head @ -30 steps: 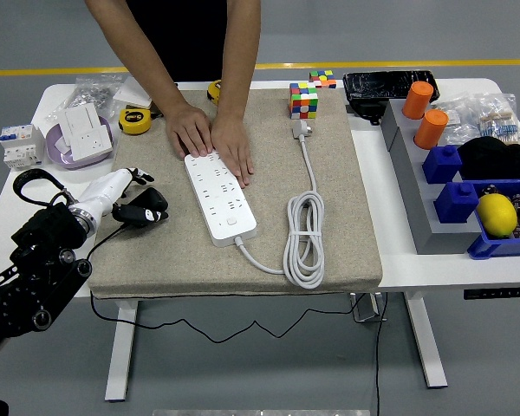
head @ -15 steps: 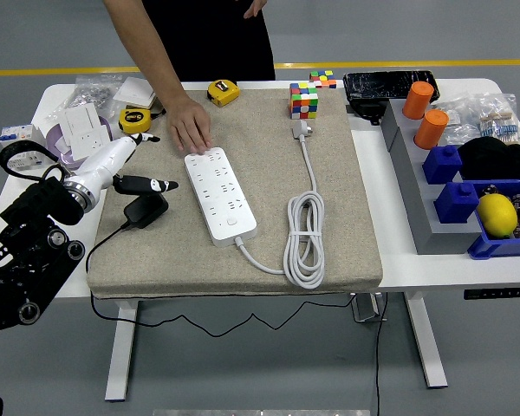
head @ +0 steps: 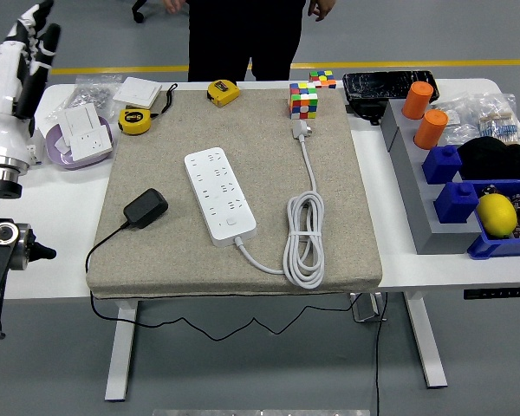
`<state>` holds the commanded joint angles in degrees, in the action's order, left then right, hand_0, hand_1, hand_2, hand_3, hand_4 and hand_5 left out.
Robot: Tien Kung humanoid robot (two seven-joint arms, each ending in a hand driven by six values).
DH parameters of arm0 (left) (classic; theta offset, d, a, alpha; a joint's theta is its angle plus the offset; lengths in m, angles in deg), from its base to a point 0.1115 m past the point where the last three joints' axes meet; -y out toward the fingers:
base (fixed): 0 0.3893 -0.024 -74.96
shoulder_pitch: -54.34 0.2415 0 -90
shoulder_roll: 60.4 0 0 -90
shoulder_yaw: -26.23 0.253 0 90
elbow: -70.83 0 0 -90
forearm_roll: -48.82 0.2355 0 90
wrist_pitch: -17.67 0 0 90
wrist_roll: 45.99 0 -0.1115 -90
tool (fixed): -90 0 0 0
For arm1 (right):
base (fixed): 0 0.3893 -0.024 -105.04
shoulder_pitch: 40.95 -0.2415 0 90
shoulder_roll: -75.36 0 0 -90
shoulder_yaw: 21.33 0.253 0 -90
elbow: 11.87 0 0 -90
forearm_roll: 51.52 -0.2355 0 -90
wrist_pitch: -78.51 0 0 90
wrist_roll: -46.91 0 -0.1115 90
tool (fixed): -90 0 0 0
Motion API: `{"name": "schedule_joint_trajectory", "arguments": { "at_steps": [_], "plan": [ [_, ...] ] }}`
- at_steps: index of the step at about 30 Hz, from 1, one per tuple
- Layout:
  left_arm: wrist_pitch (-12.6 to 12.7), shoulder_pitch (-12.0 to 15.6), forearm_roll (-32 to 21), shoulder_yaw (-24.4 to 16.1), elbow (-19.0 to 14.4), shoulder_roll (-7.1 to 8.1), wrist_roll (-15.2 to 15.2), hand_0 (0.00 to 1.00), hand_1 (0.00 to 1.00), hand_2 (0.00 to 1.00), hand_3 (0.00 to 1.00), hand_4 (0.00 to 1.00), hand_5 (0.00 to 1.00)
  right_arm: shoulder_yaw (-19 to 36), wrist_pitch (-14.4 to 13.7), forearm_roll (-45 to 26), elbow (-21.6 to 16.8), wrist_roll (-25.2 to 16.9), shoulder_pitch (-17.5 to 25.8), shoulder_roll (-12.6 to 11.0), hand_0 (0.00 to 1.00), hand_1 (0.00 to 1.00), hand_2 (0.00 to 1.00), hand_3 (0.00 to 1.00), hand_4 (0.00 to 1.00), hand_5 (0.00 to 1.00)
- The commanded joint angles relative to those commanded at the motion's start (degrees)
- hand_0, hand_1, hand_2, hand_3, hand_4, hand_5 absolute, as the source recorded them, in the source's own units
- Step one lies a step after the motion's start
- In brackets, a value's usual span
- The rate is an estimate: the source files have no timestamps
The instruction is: Pick up the plug,place it near the board,insert it into the board,press the button
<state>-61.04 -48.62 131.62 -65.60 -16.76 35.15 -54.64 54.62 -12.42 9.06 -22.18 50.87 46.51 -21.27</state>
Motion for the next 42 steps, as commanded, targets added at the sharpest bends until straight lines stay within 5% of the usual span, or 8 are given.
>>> {"name": "schedule_joint_trajectory", "arguments": {
  "at_steps": [7, 18, 25, 31, 32, 37, 38, 42],
  "plan": [
    [-2.4, 7.8, -16.7, -5.7, -0.3, -3.54, -2.7, 0.857, 0.964, 0.948, 0.919, 0.998, 0.998, 0.1, 0.0, 0.0, 0.0, 0.0, 0.1, 0.0, 0.786, 0.702, 0.695, 0.661, 0.990, 0.772],
    [-3.3, 13.1, -40.4, -7.9, -0.3, -5.55, -3.4, 0.810, 0.908, 0.894, 0.907, 0.998, 0.998, 0.1, 0.0, -0.8, 0.0, -0.3, -0.1, 0.3, 0.785, 0.702, 0.695, 0.661, 0.990, 0.772],
    [-3.1, 13.8, -38.5, -9.1, -0.4, -5.55, -3.1, 0.795, 0.882, 0.855, 0.859, 0.998, 0.998, 0.3, 0.0, -0.6, 0.0, -0.3, 0.0, 0.3, 0.786, 0.702, 0.695, 0.662, 0.989, 0.771],
    [-4.0, 13.4, -31.9, -9.8, -0.2, -5.55, -1.1, 0.749, 0.816, 0.782, 0.801, 0.998, 0.998, 0.4, 0.0, -0.7, 0.0, -0.4, -0.1, 0.2, 0.786, 0.703, 0.695, 0.661, 0.989, 0.771],
    [-4.3, 13.4, -30.3, -9.9, -0.2, -5.55, -0.6, 0.642, 0.634, 0.635, 0.675, 0.998, 0.998, 0.4, 0.0, -0.6, 0.0, -0.3, -0.1, 0.3, 0.786, 0.702, 0.695, 0.661, 0.989, 0.771],
    [-4.9, 13.7, -20.4, -10.9, 0.0, -5.55, 1.9, 0.642, 0.634, 0.635, 0.675, 0.998, 0.998, -0.1, 0.0, -1.1, 0.0, -0.6, -0.4, 0.2, 0.786, 0.702, 0.695, 0.661, 0.989, 0.771],
    [-5.0, 13.9, -18.1, -10.9, 0.3, -5.44, 2.5, 0.512, 0.509, 0.549, 0.598, 0.998, 0.998, -0.2, 0.1, -1.1, 0.0, -0.5, -0.5, 0.4, 0.786, 0.702, 0.695, 0.662, 0.989, 0.771],
    [-4.5, 13.7, -15.5, -11.1, 0.5, -5.55, 3.2, 0.512, 0.509, 0.549, 0.598, 0.998, 0.998, -0.3, 0.1, -0.8, 0.0, -0.4, -0.4, 0.6, 0.786, 0.702, 0.695, 0.662, 0.989, 0.771]
  ]
}}
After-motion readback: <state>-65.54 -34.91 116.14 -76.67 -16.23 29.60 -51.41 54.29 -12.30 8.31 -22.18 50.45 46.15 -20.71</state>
